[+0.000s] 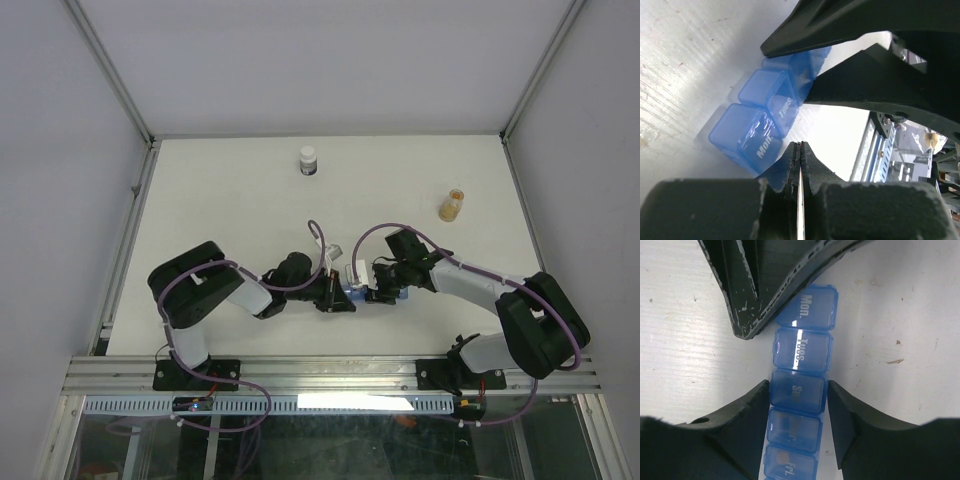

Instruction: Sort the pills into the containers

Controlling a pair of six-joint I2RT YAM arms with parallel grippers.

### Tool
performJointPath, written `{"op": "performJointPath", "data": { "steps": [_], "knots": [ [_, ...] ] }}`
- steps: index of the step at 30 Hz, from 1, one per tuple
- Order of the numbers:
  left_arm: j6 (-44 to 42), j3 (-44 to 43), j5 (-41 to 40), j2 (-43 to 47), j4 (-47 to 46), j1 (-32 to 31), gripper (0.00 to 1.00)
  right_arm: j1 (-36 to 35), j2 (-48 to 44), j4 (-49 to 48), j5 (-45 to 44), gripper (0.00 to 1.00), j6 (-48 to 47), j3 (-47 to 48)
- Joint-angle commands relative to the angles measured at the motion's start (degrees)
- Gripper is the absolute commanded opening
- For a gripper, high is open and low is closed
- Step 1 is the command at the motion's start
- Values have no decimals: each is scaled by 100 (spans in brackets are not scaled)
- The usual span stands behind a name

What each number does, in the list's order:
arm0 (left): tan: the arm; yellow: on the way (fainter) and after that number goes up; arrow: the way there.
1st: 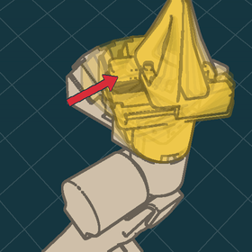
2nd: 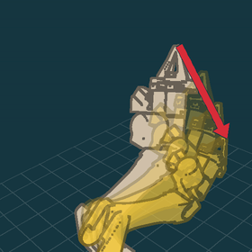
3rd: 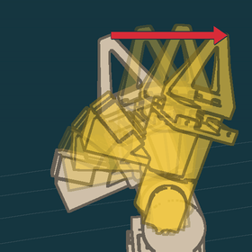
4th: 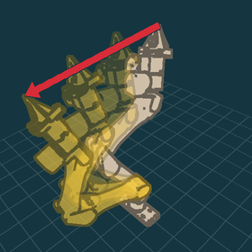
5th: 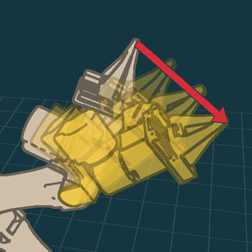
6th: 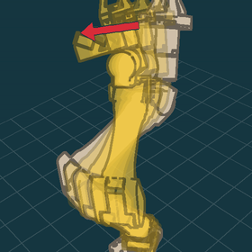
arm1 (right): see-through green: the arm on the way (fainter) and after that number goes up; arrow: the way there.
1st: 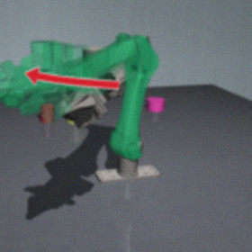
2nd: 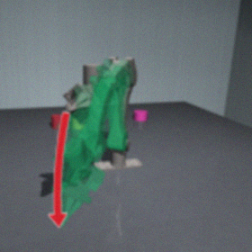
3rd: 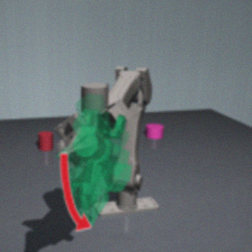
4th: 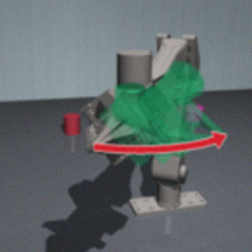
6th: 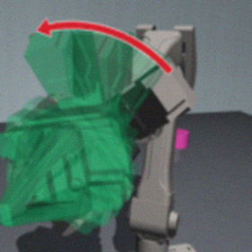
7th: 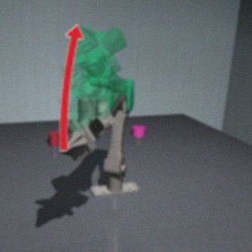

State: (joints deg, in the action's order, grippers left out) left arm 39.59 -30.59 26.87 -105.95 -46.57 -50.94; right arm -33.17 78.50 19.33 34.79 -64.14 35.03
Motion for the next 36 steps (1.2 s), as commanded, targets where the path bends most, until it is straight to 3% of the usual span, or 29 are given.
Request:
{"op": "performJointPath", "data": {
  "steps": [1,8,24,31,36],
  "knots": [
    [-231,42,63,1008,172,14,0,-34,-36,-4,72,51,37,83],
    [-752,260,-226,1891,584,160,2,-30,30,77,148,53,155,189],
    [-1045,-58,-118,1424,877,260,0,-19,166,143,145,52,297,303],
    [-667,-102,-375,260,1169,277,0,-21,227,171,111,51,306,327],
    [-843,100,-515,957,1033,272,0,-17,255,183,118,51,338,347]
  ]
}}
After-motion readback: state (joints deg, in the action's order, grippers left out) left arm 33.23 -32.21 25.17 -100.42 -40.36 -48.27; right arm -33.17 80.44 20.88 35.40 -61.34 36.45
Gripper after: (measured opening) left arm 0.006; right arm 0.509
